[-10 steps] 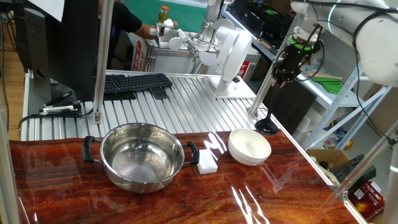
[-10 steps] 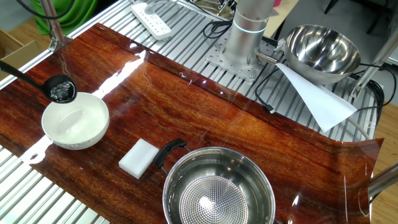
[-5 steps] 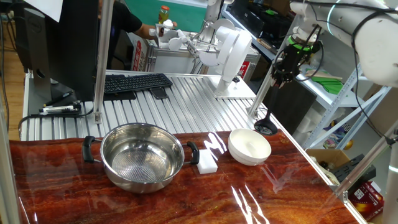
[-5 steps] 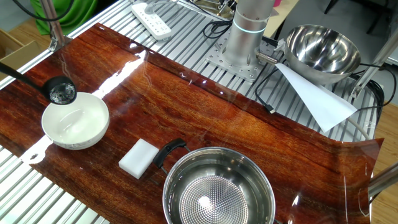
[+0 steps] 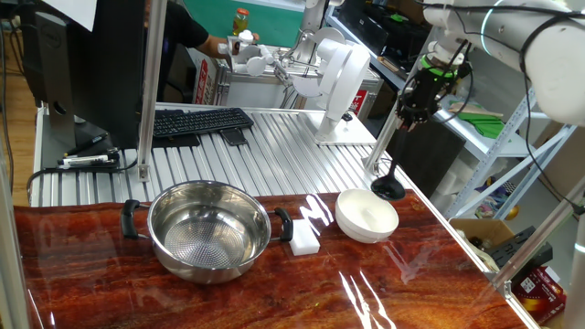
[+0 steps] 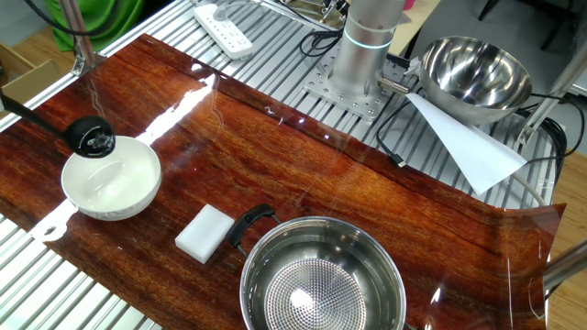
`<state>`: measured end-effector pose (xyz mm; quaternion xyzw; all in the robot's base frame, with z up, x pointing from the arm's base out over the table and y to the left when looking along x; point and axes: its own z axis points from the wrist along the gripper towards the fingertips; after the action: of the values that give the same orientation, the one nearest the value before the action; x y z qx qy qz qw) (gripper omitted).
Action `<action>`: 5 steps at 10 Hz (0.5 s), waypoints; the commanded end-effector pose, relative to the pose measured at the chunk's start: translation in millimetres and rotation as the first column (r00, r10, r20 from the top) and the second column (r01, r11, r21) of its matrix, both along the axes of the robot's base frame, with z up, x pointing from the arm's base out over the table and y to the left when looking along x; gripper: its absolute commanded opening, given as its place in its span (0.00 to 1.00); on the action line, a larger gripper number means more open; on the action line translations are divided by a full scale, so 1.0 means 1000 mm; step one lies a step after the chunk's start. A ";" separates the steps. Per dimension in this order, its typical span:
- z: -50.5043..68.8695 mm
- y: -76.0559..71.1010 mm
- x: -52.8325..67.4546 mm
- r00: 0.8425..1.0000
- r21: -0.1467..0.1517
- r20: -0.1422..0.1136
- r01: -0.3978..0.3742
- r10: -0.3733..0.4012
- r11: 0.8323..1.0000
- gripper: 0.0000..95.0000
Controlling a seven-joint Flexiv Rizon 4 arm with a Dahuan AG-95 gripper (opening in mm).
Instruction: Scoop water with a large spoon from one bowl to another
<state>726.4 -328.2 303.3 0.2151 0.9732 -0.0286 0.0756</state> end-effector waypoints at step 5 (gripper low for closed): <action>-0.003 -0.001 0.003 1.000 0.008 -0.003 0.006 -0.006 1.000 0.00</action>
<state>730.9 -329.9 301.1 0.2185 0.9729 -0.0247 0.0712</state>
